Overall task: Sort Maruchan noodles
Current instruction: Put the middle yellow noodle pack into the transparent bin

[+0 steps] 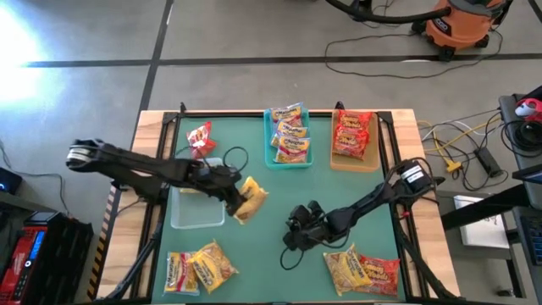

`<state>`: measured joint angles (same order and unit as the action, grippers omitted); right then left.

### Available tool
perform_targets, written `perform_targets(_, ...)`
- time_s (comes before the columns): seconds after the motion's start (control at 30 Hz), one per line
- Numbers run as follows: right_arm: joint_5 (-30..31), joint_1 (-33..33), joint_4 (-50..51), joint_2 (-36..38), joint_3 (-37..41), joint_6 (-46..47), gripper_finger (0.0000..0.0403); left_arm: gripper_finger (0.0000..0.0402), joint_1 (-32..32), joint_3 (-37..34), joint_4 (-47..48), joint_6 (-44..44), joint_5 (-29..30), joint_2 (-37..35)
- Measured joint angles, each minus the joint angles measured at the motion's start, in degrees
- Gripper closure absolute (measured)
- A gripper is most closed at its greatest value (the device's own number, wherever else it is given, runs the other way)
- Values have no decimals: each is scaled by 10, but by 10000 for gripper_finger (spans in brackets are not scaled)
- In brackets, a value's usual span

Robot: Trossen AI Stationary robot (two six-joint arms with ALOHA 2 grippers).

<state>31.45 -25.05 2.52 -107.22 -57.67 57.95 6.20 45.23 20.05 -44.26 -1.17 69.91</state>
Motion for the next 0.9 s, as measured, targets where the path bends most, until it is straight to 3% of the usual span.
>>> perform_targets(0.33,11,-12,-2,-9,-1,14,323,399,0,0,289,16,0,-181)
perform_targets(0.5,10,-12,-3,-9,-1,14,323,399,0,0,387,16,-14,-240)
perform_targets(0.67,14,-12,-3,-9,-1,15,323,399,0,-1,496,17,-13,-249)
perform_targets(0.9,16,-12,-3,-10,-1,12,323,399,0,-10,484,56,-13,-221)
